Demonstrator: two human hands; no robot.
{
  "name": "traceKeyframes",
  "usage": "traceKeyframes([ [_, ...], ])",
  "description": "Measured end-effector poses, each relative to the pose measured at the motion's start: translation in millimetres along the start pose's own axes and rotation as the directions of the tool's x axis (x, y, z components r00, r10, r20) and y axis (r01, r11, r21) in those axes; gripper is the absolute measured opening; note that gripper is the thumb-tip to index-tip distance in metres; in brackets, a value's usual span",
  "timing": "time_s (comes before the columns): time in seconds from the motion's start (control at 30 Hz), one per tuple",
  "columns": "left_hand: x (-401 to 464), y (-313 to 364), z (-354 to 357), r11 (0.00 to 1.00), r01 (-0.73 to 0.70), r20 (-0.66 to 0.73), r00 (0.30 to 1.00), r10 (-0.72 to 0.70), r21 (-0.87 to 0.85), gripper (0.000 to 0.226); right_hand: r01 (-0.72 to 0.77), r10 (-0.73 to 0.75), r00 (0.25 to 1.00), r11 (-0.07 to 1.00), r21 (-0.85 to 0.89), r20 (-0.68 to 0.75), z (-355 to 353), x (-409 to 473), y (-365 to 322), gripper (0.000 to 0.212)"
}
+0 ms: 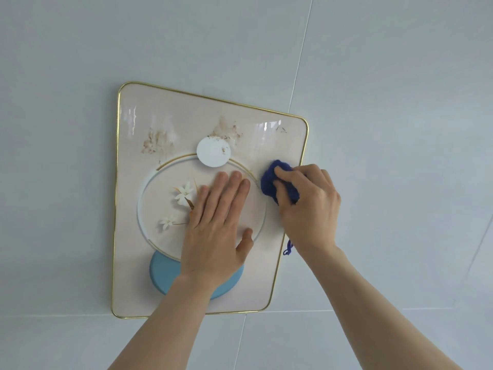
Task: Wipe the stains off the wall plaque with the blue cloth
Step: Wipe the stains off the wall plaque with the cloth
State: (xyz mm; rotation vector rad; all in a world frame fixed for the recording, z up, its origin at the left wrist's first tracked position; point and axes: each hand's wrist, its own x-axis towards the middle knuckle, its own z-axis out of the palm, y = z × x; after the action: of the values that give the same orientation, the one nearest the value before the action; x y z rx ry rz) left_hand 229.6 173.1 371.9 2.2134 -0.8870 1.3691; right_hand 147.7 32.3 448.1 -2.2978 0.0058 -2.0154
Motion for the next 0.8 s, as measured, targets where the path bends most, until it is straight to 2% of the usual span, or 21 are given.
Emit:
traceKeyframes([
  [0.1,1,-2,0,0.999,0.000,0.004,1.000,0.000,-0.041,0.090,-0.200,0.223,0.963,0.968,0.152,-0.152,-4,39,-5,0.024],
  [0.17,0,-3,1,0.999,-0.002,0.007,1.000,0.002,-0.044,0.089,-0.251,0.282,0.946,0.949,0.191,-0.160,2,59,-10,0.025],
  [0.4,0,-3,5,0.999,-0.001,-0.012,1.000,0.000,-0.043,0.088,-0.086,0.098,0.974,0.994,0.065,-0.206,29,64,-24,0.024],
  [0.63,0,-4,2,1.000,-0.011,0.006,1.000,0.011,-0.028,0.088,0.130,-0.134,0.987,0.991,-0.041,-0.094,29,31,-10,0.024],
  [0.73,0,-4,2,1.000,-0.006,-0.001,1.000,0.006,-0.013,0.088,0.159,-0.162,0.986,0.986,-0.057,-0.049,26,-8,7,0.017],
  [0.8,0,-4,2,1.000,-0.001,-0.003,1.000,0.001,-0.011,0.090,0.155,-0.156,0.988,0.985,-0.070,-0.005,22,-33,14,0.021],
])
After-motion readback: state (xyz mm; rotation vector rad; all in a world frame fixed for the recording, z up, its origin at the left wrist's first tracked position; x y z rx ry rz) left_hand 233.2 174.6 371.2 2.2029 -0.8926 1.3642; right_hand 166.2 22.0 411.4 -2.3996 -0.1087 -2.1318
